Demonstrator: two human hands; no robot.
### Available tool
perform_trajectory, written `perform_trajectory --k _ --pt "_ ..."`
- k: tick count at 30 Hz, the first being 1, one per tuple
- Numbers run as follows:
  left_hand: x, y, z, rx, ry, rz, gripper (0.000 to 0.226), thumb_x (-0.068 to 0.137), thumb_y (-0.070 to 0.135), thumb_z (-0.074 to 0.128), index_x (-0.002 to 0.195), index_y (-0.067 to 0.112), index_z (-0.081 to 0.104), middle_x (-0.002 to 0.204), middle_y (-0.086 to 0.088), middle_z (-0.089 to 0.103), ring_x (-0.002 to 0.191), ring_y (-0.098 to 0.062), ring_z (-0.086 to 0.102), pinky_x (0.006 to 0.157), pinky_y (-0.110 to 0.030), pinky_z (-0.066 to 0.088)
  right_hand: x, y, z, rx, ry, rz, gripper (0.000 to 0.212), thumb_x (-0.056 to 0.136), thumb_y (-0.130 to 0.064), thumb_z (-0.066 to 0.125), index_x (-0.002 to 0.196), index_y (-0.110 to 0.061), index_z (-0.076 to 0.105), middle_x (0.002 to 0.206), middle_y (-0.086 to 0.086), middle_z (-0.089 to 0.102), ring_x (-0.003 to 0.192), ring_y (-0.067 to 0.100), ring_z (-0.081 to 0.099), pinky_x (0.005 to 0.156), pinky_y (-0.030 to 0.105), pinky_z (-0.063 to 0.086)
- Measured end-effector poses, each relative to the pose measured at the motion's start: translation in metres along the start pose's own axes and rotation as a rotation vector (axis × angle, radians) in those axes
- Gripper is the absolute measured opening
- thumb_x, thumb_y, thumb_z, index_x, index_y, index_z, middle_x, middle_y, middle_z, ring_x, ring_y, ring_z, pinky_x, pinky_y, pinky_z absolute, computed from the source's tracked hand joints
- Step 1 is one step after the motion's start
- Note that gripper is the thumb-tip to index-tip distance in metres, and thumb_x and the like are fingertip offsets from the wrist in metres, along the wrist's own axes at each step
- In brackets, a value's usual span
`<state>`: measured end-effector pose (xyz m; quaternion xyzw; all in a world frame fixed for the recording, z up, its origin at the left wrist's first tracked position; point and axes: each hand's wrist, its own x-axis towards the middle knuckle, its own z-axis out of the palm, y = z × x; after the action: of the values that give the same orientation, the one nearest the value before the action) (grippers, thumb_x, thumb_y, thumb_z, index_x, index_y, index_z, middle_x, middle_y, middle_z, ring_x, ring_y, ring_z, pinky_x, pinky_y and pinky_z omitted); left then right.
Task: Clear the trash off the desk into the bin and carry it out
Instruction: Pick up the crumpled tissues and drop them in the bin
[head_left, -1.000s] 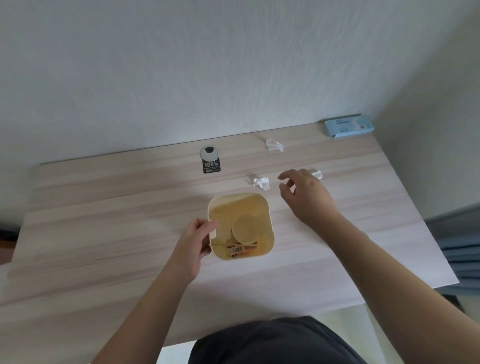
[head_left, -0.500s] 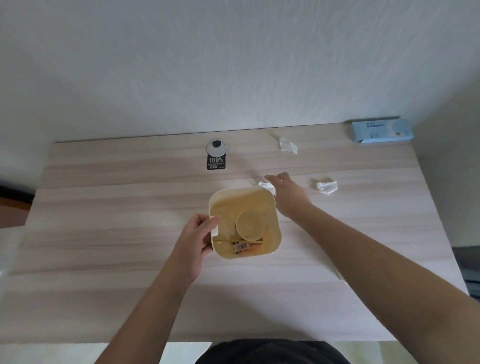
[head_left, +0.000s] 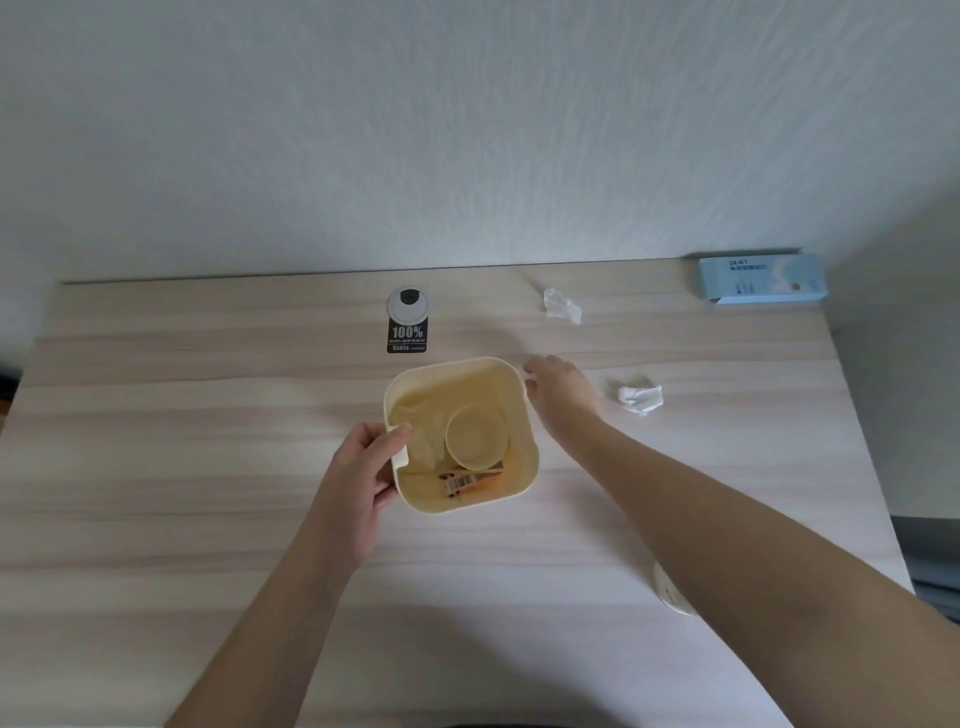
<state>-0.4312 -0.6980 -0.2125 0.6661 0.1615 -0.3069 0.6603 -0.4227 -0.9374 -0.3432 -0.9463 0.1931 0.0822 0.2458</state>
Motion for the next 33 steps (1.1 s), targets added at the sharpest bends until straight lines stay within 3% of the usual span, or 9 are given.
perform_trajectory --k 5,9,11,15,18,23,27,33 --pt "0.009 0.006 0.009 -0.008 -0.005 0.005 0.025 0.073 0.029 0.062 0.077 0.012 0.043 0.046 0.009 0.039 0.039 -0.004 0.039 0.040 -0.017 0.033 0.036 0.016 -0.040 0.030 0.219 0.054 0.019 0.093 -0.017 0.051 0.106 -0.011 0.063 0.108 0.011 0.061 0.102 0.031 0.053 0.083 0.039 0.044" --pt "0.012 0.009 0.012 -0.022 0.005 0.014 0.025 0.073 0.029 0.061 0.077 0.013 0.043 0.043 0.011 0.041 0.038 -0.003 0.041 0.040 -0.016 0.034 0.068 0.030 -0.052 -0.038 0.169 0.019 0.024 0.092 -0.015 0.052 0.113 -0.011 0.063 0.137 0.006 0.049 0.126 0.029 0.040 0.102 0.039 0.035" --pt "0.012 0.009 0.013 -0.024 0.011 0.014 0.023 0.080 0.024 0.063 0.077 0.012 0.043 0.043 0.011 0.041 0.038 -0.003 0.041 0.040 -0.016 0.035 0.081 0.034 -0.053 -0.094 0.107 0.011 0.026 0.092 -0.015 0.052 0.115 -0.010 0.063 0.141 0.006 0.046 0.131 0.028 0.037 0.103 0.040 0.034" --pt "0.011 0.007 0.012 -0.018 0.025 0.003 0.023 0.077 0.027 0.061 0.077 0.013 0.044 0.043 0.011 0.042 0.039 -0.003 0.041 0.045 -0.020 0.033 0.092 0.030 -0.042 -0.111 0.047 0.056 0.024 0.089 -0.006 0.051 0.107 -0.010 0.065 0.117 0.008 0.061 0.110 0.030 0.052 0.086 0.035 0.043" --pt "0.011 0.006 0.009 -0.003 0.045 -0.004 0.024 0.072 0.030 0.060 0.079 0.012 0.045 0.044 0.011 0.041 0.039 -0.004 0.039 0.048 -0.023 0.032 0.092 0.033 -0.035 -0.123 0.044 0.085 0.027 0.089 -0.002 0.048 0.111 -0.008 0.063 0.112 0.011 0.062 0.108 0.031 0.052 0.084 0.035 0.047" --pt "0.012 0.004 0.008 0.005 0.053 0.002 0.025 0.072 0.029 0.060 0.081 0.010 0.046 0.044 0.011 0.042 0.039 -0.004 0.037 0.052 -0.027 0.026 0.077 0.041 -0.049 0.090 0.131 0.088 0.027 0.086 -0.005 0.046 0.107 -0.015 0.059 0.100 0.011 0.066 0.092 0.032 0.060 0.067 0.030 0.040" --pt "0.011 0.005 0.016 0.022 0.025 0.004 0.023 0.073 0.029 0.060 0.078 0.013 0.045 0.044 0.012 0.043 0.038 -0.002 0.039 0.046 -0.021 0.032 0.037 0.062 -0.076 0.254 0.185 0.098 0.036 0.086 -0.010 0.056 0.120 -0.020 0.053 0.099 0.006 0.068 0.087 0.027 0.062 0.072 0.034 0.050" --pt "0.013 -0.002 0.033 0.046 -0.022 -0.011 0.016 0.093 0.016 0.054 0.080 0.012 0.045 0.042 0.012 0.044 0.038 -0.003 0.040 0.041 -0.016 0.036 -0.025 0.117 -0.088 0.296 0.194 0.186 0.018 0.085 -0.017 0.066 0.103 -0.016 0.067 0.093 0.005 0.071 0.084 0.021 0.065 0.073 0.024 0.047"
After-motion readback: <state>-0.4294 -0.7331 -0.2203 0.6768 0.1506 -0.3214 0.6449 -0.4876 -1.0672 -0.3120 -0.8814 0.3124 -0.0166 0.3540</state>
